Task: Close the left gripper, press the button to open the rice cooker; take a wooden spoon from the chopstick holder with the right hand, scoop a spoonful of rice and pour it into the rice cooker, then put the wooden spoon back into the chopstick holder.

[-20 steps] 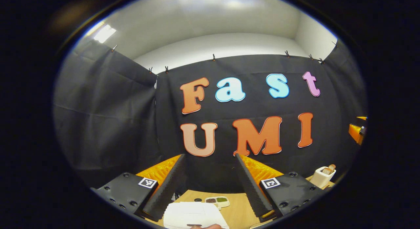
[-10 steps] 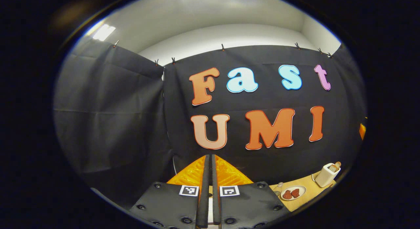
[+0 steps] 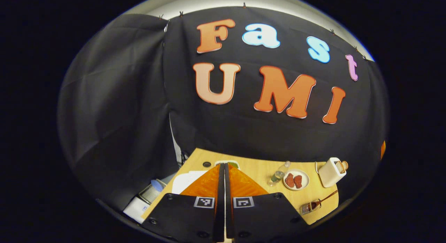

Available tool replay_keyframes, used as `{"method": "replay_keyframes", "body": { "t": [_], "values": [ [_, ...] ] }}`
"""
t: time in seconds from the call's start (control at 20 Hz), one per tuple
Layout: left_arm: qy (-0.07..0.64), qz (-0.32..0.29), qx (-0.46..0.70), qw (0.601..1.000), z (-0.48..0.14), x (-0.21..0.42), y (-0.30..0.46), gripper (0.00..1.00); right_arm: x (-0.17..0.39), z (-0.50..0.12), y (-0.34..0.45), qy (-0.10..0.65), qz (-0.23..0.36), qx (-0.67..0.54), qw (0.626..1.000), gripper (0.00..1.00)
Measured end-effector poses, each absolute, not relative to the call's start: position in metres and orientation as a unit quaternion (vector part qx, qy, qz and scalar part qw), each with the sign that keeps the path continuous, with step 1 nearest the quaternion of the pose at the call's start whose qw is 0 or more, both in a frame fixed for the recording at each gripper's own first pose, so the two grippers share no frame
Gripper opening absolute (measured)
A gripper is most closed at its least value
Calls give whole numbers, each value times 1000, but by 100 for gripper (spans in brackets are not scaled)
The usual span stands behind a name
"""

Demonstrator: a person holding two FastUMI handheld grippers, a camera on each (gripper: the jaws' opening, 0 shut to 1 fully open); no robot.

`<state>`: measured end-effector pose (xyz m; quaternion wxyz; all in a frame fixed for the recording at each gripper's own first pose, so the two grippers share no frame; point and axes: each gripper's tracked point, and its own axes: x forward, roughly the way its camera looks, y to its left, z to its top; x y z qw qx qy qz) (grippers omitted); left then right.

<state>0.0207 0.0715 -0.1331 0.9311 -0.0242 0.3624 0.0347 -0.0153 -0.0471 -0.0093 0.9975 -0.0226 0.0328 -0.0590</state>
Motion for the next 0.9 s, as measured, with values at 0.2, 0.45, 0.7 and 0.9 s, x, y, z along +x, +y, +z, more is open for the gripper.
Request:
{"method": "replay_keyframes", "body": {
  "t": [0.2, 0.45, 0.7, 0.9],
  "values": [
    [461, 40, -70, 884, -188, 6, 88, 6, -23, -21, -51, 53, -70, -28, 996, 95],
    [563, 45, -140, 813, -256, -22, 94, 6, -29, -39, -49, 79, -76, -26, 994, 95],
    [619, 63, -177, 763, -306, -45, 110, 6, -27, -54, -45, 99, -78, -23, 992, 95],
    [643, 79, -167, 743, -341, -57, 113, 6, -31, -63, -49, 107, -82, -34, 990, 95]
  ]
}}
